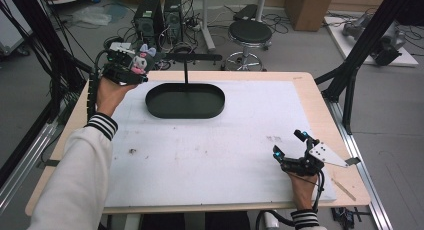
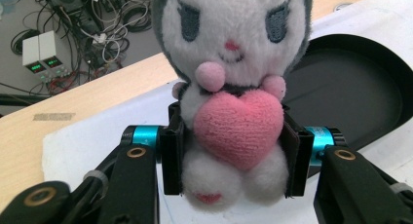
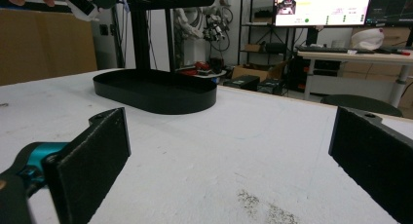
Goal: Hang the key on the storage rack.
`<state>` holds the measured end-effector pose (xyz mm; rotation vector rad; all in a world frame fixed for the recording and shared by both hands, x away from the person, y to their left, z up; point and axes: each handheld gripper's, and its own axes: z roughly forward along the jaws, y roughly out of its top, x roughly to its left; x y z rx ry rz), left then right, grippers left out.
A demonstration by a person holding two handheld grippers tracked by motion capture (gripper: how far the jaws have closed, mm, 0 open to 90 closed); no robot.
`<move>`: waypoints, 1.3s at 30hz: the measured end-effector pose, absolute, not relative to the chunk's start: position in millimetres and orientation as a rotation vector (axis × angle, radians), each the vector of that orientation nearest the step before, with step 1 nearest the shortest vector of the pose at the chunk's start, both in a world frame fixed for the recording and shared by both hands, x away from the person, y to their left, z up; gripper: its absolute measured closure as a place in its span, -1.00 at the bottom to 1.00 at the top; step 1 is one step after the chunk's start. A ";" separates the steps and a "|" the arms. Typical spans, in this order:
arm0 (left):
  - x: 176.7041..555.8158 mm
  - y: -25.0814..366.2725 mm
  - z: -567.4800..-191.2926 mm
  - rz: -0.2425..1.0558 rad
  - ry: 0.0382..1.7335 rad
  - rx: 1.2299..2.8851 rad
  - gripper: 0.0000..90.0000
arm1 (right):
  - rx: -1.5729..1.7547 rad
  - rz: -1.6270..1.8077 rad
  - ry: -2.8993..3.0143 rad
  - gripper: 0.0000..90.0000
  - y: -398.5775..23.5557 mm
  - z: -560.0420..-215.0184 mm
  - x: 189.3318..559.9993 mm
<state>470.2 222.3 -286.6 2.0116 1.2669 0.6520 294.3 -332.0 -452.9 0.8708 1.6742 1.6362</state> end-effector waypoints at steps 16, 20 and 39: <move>467.4 227.3 -297.1 0.664 1.283 2.054 0.22 | 0.871 1.637 1.676 -0.99 -332.0 -452.9 294.3; 464.6 229.9 -303.3 0.661 1.293 2.050 0.22 | 0.867 1.635 1.674 -0.99 -332.2 -452.9 294.6; 470.1 233.5 -337.8 0.623 1.349 2.071 0.22 | 0.866 1.636 1.670 -0.99 -332.2 -452.9 295.0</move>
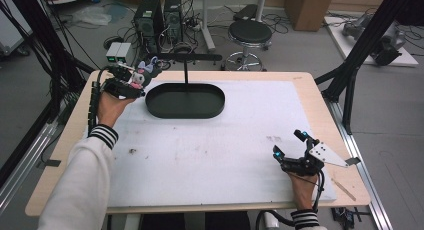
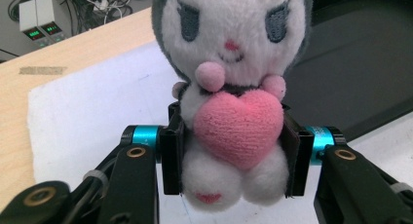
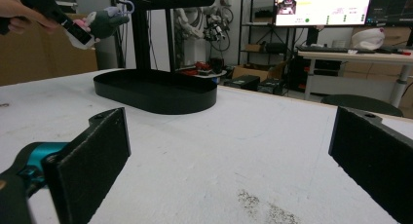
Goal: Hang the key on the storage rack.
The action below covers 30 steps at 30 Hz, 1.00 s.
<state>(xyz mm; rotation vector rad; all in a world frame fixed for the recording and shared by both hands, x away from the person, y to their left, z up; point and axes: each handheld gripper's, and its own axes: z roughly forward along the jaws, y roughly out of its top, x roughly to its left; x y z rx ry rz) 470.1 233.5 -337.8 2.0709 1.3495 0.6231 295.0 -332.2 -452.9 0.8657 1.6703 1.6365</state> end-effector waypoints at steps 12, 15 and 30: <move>479.2 226.8 -352.6 0.575 1.347 2.078 0.22 | 0.875 1.641 1.670 -0.99 -332.2 -452.9 294.7; 481.3 224.6 -356.3 0.561 1.344 2.074 0.21 | 0.871 1.639 1.672 -0.99 -332.4 -452.9 294.8; 475.4 231.8 -366.9 0.561 1.168 2.042 0.10 | 0.874 1.639 1.672 -0.99 -332.3 -452.9 294.7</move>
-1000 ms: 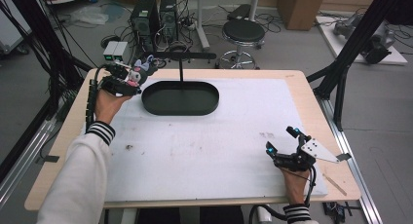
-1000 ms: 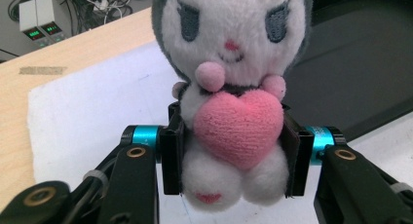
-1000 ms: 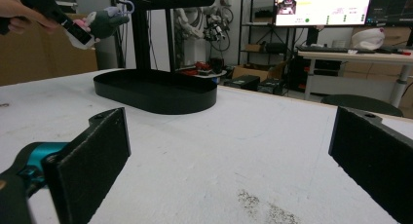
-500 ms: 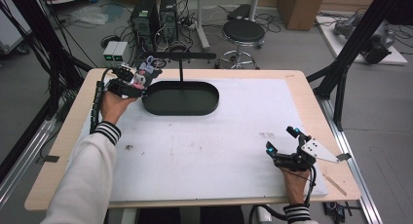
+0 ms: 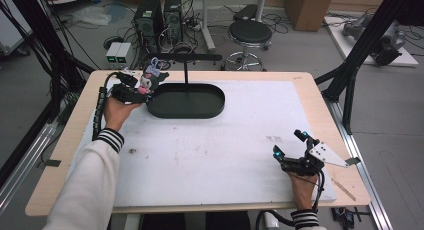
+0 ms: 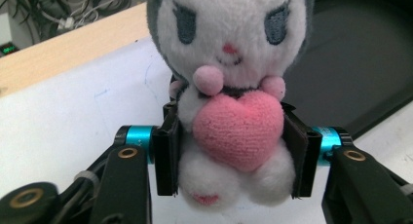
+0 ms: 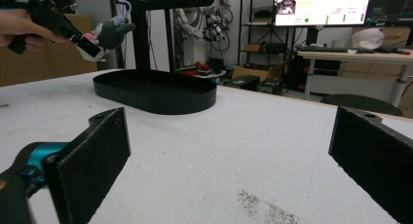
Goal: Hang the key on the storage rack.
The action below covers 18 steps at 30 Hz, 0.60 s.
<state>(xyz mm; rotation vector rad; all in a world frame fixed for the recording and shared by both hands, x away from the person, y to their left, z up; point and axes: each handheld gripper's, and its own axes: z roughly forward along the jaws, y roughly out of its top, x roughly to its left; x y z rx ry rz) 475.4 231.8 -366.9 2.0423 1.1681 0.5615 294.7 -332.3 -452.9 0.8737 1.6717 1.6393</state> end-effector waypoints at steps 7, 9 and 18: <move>456.0 248.2 -366.9 0.584 0.993 1.917 -0.49 | 0.876 1.642 1.669 -0.99 -332.5 -453.0 294.8; 449.1 256.0 -365.0 0.548 0.977 1.832 -0.76 | 0.870 1.640 1.670 -0.99 -332.2 -452.9 294.9; 391.1 274.7 -354.9 0.567 0.746 1.726 -0.89 | 0.863 1.634 1.671 -0.99 -332.2 -452.9 295.1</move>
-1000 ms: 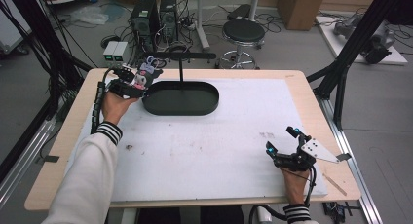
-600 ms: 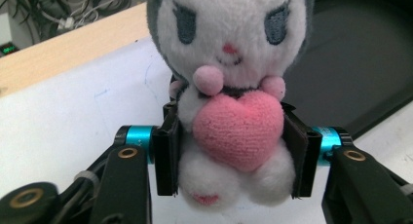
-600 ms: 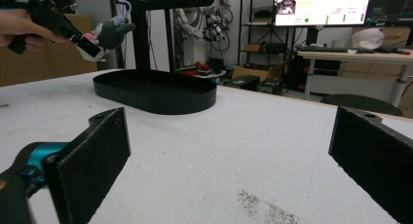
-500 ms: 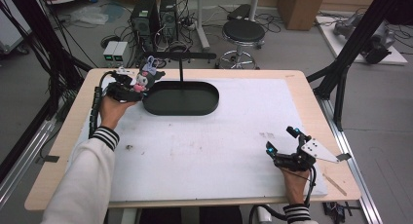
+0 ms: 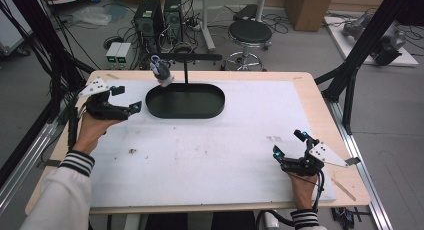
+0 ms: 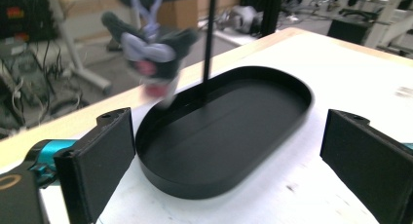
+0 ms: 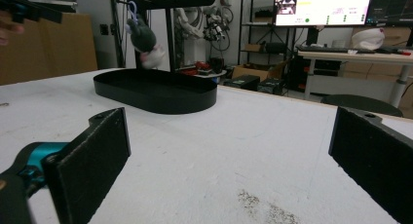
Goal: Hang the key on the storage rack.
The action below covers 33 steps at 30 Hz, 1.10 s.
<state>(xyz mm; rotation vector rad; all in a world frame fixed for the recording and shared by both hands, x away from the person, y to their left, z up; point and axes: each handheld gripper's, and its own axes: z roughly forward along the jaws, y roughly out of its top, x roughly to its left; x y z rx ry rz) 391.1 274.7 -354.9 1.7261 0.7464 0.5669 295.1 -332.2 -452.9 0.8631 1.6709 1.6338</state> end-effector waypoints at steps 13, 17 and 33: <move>320.4 289.2 -384.2 0.640 0.700 1.616 -0.96 | 0.865 1.629 1.674 -0.99 -331.0 -452.9 294.1; 303.6 293.0 -394.1 0.663 0.707 1.562 -0.96 | 0.864 1.630 1.675 -0.99 -331.2 -452.9 294.3; 262.6 304.1 -445.1 0.738 0.728 1.444 -0.96 | 0.868 1.627 1.677 -0.99 -331.1 -452.8 294.0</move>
